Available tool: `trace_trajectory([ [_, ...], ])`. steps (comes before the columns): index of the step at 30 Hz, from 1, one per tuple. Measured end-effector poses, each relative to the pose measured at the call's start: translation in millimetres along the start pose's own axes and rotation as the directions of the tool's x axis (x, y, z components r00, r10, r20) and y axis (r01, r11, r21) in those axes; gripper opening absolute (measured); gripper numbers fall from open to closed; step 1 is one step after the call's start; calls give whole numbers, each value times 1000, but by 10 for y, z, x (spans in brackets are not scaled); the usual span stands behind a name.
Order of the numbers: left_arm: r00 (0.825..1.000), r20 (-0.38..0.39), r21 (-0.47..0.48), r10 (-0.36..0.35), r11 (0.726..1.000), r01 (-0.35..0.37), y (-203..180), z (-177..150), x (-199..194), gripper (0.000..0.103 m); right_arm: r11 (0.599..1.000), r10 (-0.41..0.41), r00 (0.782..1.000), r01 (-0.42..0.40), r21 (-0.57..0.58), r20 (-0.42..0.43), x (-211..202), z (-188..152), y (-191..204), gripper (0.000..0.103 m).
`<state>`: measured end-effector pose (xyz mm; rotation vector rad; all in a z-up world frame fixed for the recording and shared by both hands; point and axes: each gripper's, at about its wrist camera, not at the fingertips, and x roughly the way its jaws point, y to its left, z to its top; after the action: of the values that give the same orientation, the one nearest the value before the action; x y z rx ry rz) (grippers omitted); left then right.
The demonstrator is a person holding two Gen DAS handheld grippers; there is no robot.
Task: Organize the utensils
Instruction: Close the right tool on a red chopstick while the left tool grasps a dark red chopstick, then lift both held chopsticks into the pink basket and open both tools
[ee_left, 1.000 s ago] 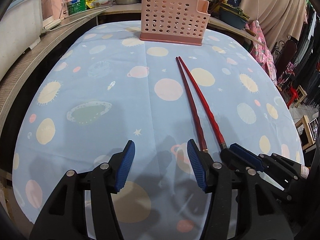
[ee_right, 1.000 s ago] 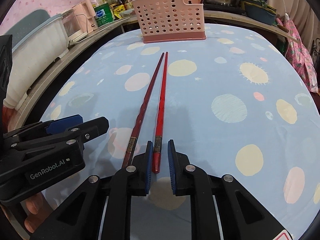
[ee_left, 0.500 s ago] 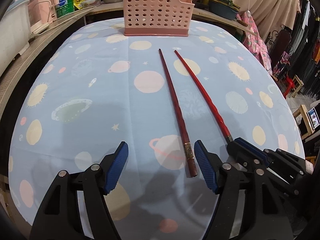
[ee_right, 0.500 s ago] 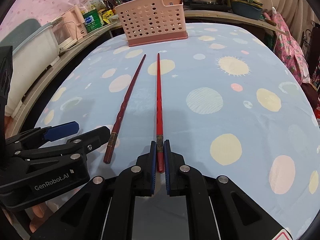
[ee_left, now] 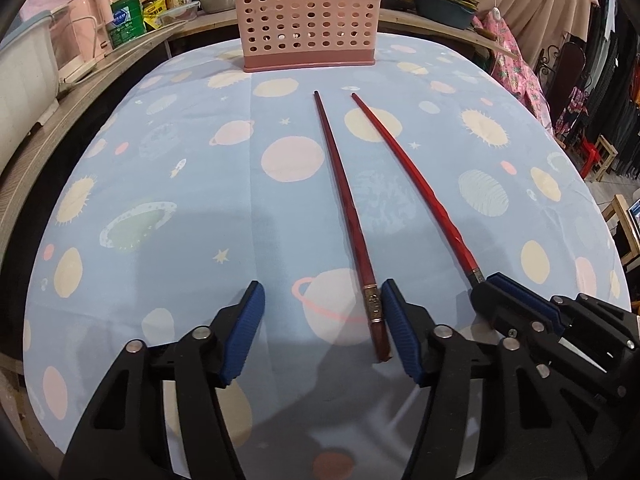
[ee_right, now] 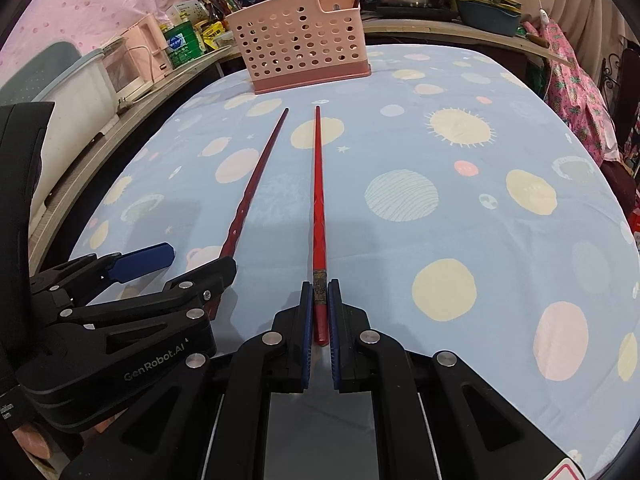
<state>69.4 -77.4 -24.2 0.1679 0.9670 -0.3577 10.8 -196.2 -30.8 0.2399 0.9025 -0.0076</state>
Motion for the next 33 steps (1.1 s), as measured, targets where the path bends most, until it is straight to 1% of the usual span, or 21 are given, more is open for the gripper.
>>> trace_trajectory([
  [1, 1000, 1, -1, 0, 1000, 0, 4, 0, -2, 52, 1000, 0, 1000, 0, 0, 0, 0, -1, 0, 7],
  [3, 1000, 2, -1, 2, 1000, -2, 12, 1, -10, 43, 1000, 0, 1000, 0, 0, 0, 0, -1, -1, 7],
  [4, 1000, 3, 0, 1, 1000, -1, 17, 1, -14, 40, 1000, 0, 1000, 0, 0, 0, -1, -1, -1, 7],
  [6, 1000, 4, 2, -1, 1000, 1, 19, 0, -23, 29, 1000, -1, 1000, 1, -1, 0, -2, -1, 1, 7],
  [7, 1000, 5, 2, -3, 1000, 3, 19, -4, -27, 27, 1000, 0, 1000, 0, 0, 0, -2, -1, 1, 7],
  [9, 1000, 6, 2, -6, 1000, 6, 26, -6, -30, 14, 1000, -1, 1000, 1, -1, 0, -3, -1, 2, 7],
  [12, 1000, 2, 1, -20, 1000, 20, 30, -4, -35, 7, 1000, 2, 1000, -2, -3, -2, -7, -3, 7, 7],
  [16, 999, -9, -9, -41, 999, 41, 48, 6, -42, 7, 1000, 10, 1000, -10, -7, -4, -19, -5, 33, 7],
  [21, 999, -11, -21, -48, 999, 48, 80, 29, -100, 7, 1000, 20, 1000, -19, -16, 16, -97, 44, 86, 7],
  [28, 997, 43, -62, -70, 995, 73, 195, 160, -367, 7, 998, 52, 995, -50, -28, 86, -309, 202, 160, 7],
  [33, 991, 93, -97, -91, 990, 100, 292, 330, -584, 7, 997, 78, 987, -76, -19, 144, -496, 440, 177, 7],
])
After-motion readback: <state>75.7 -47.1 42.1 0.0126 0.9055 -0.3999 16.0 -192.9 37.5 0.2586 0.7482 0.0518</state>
